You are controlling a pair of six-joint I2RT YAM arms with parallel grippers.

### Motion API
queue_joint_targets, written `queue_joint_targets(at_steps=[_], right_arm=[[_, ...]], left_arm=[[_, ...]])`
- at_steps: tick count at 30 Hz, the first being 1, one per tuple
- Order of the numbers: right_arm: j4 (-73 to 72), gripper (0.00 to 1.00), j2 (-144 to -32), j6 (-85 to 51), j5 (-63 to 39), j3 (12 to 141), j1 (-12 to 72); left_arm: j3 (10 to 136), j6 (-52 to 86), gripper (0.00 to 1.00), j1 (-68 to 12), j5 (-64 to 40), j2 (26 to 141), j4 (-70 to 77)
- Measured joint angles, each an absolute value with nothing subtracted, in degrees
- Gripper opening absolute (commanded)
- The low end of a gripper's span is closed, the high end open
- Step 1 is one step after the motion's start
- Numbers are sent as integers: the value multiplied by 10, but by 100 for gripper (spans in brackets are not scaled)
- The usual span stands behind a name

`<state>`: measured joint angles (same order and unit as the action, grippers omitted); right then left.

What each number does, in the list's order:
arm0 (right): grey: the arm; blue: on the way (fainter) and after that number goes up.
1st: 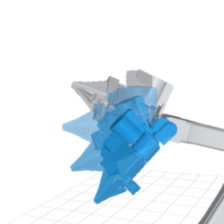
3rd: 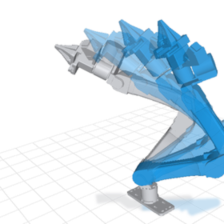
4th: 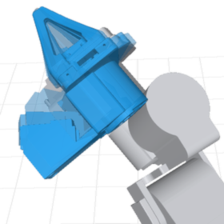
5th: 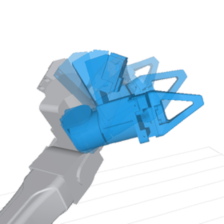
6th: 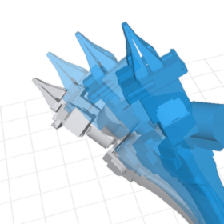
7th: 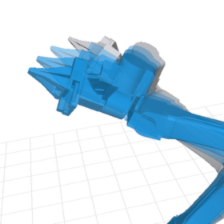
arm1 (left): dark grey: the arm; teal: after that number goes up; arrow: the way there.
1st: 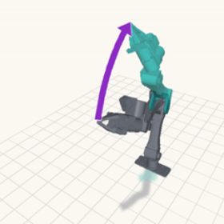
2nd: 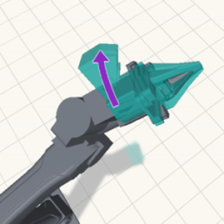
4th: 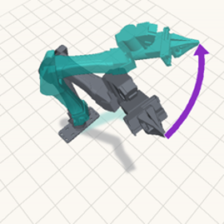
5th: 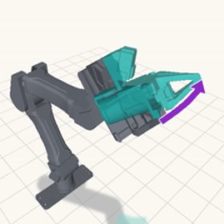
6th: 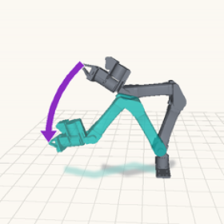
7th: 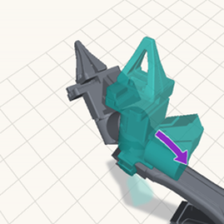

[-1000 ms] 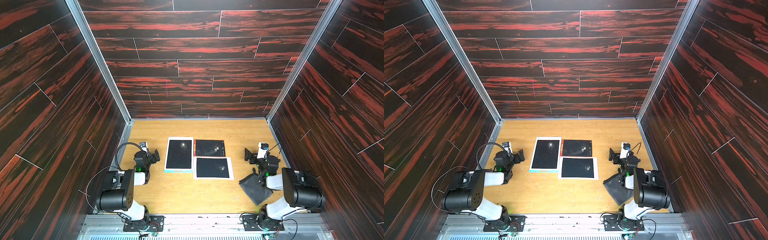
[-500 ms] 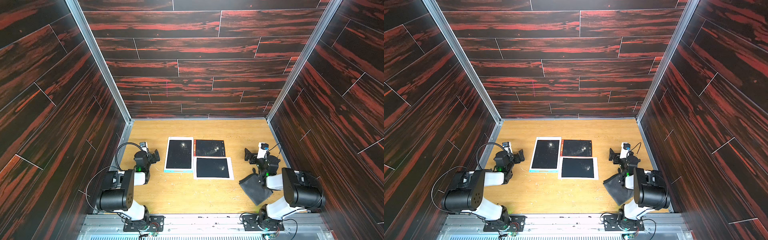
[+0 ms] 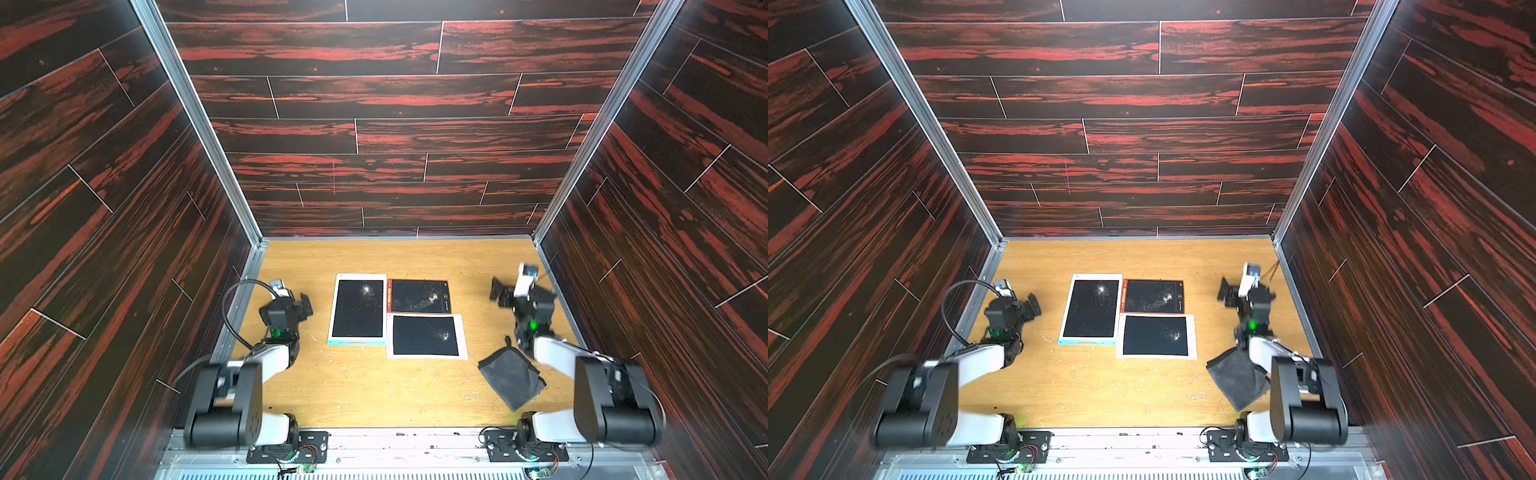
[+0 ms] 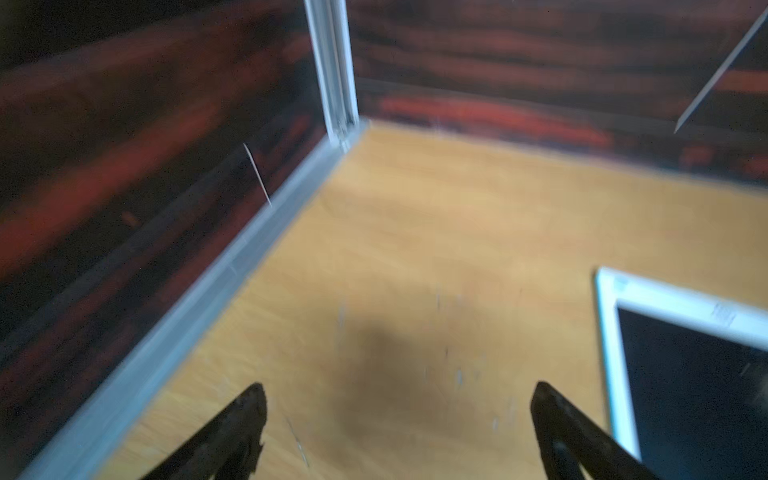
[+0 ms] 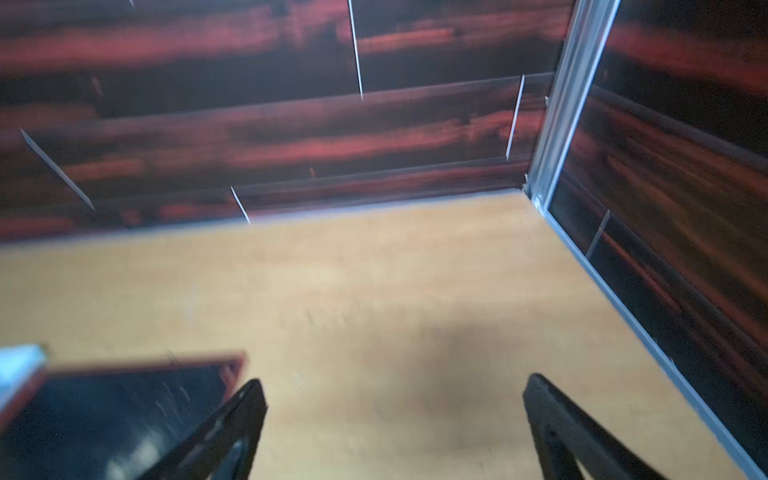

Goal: Wipe the drawing tablet
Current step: Move the cleaning item to the center of the board.

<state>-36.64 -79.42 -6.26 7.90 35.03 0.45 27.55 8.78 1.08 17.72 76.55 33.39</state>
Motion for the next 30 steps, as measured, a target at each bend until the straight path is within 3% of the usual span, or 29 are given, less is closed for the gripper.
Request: queue_joint_targets(at_steps=[6, 9, 18, 25, 30], right_arm=[[-106, 99, -796, -175, 79, 551, 17], [-1, 99, -799, -219, 49, 591, 18], [263, 99, -748, -280, 15, 598, 19], [347, 99, -653, -326, 12, 548, 19], [375, 99, -648, -351, 6, 513, 19]], left_arm=[[355, 211, 100, 0, 201, 668, 196], [360, 271, 100, -7, 179, 651, 144], [331, 349, 100, -82, 135, 546, 37], [328, 404, 100, -79, 142, 535, -41], [329, 418, 100, -79, 150, 535, -66]])
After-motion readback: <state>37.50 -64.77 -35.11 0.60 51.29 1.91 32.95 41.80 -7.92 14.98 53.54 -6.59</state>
